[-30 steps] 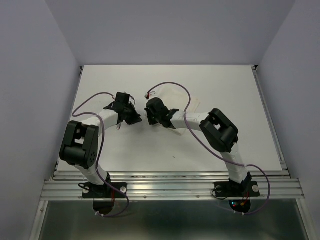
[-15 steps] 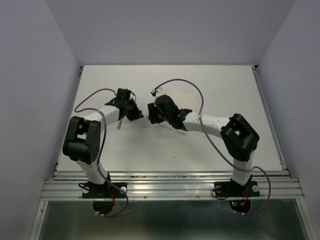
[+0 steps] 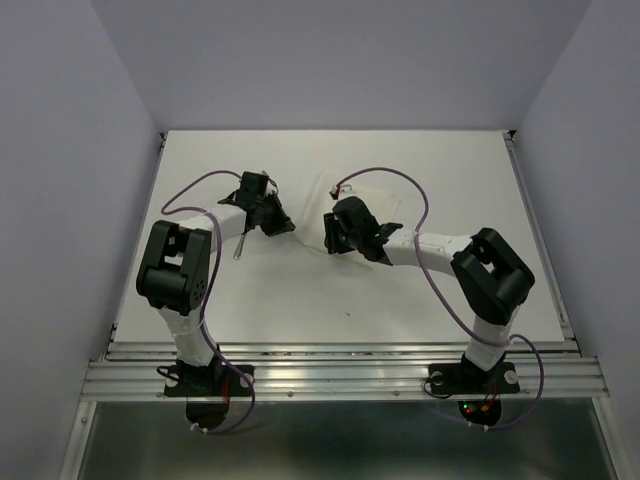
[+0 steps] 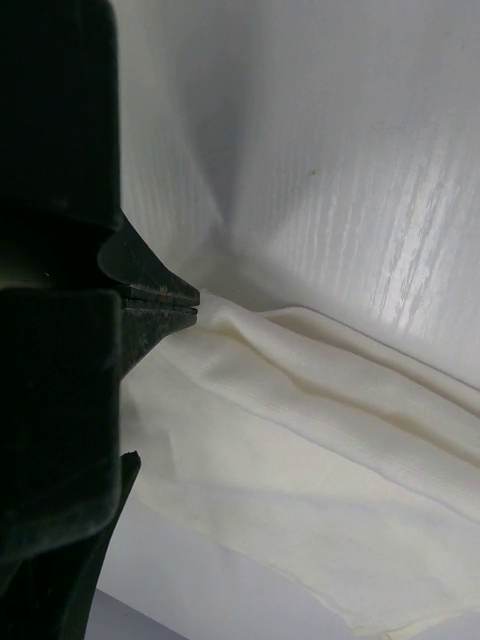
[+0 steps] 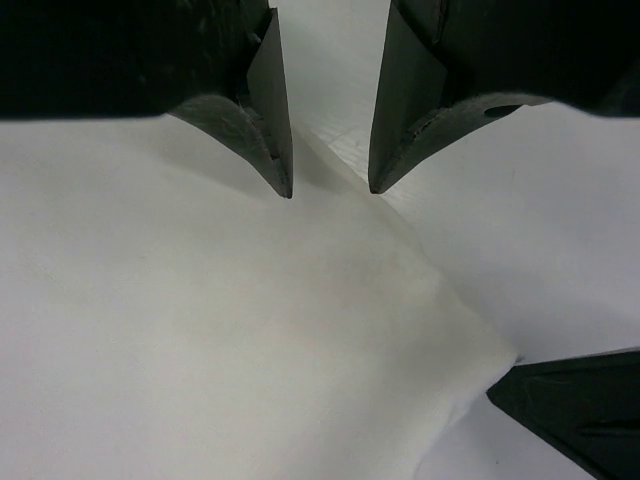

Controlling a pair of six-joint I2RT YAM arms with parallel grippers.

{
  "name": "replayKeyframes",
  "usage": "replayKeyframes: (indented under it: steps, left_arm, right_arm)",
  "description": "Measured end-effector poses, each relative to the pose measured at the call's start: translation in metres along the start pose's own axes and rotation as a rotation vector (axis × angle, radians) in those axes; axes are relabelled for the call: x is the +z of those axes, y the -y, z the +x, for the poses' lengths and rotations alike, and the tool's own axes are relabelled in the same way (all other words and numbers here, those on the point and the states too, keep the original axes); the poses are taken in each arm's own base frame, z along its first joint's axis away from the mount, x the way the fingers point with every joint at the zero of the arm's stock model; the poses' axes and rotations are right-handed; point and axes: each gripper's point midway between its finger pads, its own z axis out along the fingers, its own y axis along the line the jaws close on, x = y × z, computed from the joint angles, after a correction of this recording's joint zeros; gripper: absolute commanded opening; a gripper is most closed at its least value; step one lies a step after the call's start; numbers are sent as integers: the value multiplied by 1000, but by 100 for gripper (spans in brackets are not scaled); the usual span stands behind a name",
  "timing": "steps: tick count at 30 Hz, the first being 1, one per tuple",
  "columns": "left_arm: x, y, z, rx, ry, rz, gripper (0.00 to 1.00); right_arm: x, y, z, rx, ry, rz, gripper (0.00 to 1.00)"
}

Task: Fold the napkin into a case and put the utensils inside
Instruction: Smooth out the lower triangle-folded napkin at the center of the board.

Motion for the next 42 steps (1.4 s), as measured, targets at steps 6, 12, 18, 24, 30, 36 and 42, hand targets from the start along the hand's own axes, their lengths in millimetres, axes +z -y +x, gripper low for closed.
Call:
replayKeyframes:
  steps: [6,12,18,24,30,36,42]
  left_arm:
    - [19,-9,7,0,-40,-33,0]
    - [20,-8,8,6,-42,-30,0]
    - [20,-7,7,11,-40,-28,0]
    - [10,-7,3,25,-28,-44,0]
    - [-16,3,-16,28,39,-22,0]
    - [-34,1,-29,18,91,-15,0]
    - [-37,-9,-24,11,75,-38,0]
  right_arm:
    - [8,8,19,-7,-57,28,41]
    - [8,9,23,-80,-80,57,54]
    - [17,-27,6,-221,-20,51,56]
    - [35,-37,10,-301,-22,65,55]
    - [58,-36,14,-327,-25,88,21]
    - [61,-34,8,-328,-5,103,1]
    - [45,-32,-9,-279,-3,22,1]
